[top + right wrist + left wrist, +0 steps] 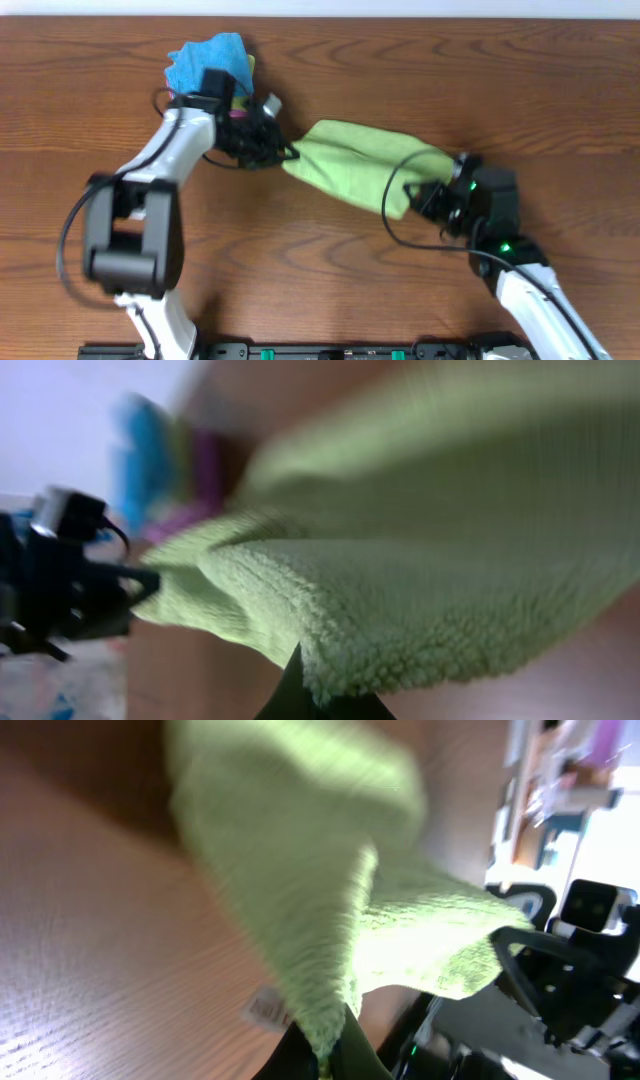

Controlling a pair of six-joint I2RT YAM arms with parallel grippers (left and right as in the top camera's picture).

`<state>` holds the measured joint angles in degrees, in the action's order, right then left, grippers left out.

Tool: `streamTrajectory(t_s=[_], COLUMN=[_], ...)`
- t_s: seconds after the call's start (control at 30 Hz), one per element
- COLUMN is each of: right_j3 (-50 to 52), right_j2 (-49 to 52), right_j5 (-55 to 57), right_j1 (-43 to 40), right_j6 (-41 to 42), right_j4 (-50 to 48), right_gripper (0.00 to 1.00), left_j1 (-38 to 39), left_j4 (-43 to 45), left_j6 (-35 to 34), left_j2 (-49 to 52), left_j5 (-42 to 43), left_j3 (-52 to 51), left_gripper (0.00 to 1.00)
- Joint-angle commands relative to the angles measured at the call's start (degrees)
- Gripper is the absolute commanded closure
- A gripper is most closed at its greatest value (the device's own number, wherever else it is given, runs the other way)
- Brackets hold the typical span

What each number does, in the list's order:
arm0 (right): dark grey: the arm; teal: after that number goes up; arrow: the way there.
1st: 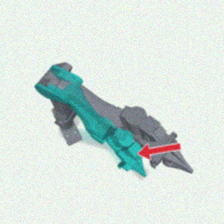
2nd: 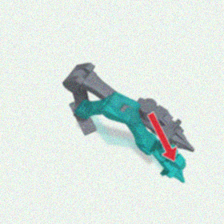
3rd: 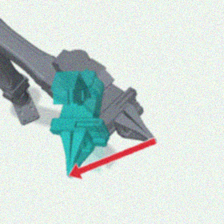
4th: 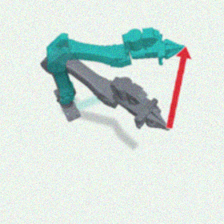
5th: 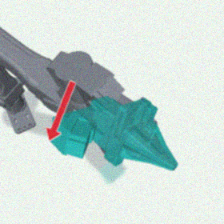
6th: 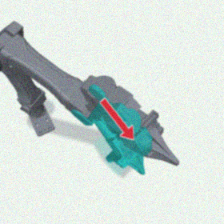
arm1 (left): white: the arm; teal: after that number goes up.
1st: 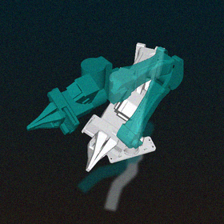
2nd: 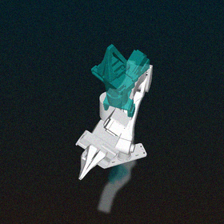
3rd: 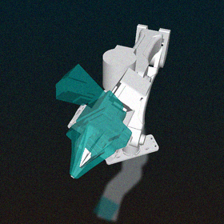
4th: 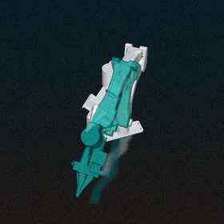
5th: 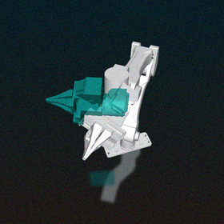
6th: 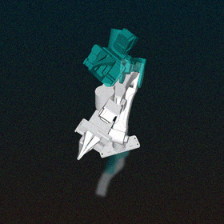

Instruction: Fold the cloth

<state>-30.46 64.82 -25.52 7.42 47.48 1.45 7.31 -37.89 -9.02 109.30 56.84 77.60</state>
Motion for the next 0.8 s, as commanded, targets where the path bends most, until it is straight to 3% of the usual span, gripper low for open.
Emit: streamTrajectory(t_s=[0.0, 0.2, 0.53, 0.77], right_j3=[-5.8, -17.5, -33.7, -41.6], right_j2=[0.2, 7.5, 22.5, 22.8], right_j5=[2.6, 4.3, 3.8, 1.0], right_j1=[0.5, -0.2, -3.8, -6.1], right_j6=[-1.5, -6.4, -10.7, -12.4], right_j4=[0.1, 3.3, 6.6, 10.2], right_gripper=[0.99, 0.99, 0.99, 0.99], left_j1=[-0.1, -0.1, -0.2, -0.9], left_j4=[3.7, 19.8, 43.4, 52.1], left_j6=[-7.0, -21.4, -36.9, -45.7], left_j2=[-5.7, -7.6, -3.6, -3.7], left_j5=[1.3, 0.4, -3.6, -1.7], left_j3=[0.7, 0.7, 0.7, 3.5], left_gripper=[0.94, 0.94, 0.94, 0.94])
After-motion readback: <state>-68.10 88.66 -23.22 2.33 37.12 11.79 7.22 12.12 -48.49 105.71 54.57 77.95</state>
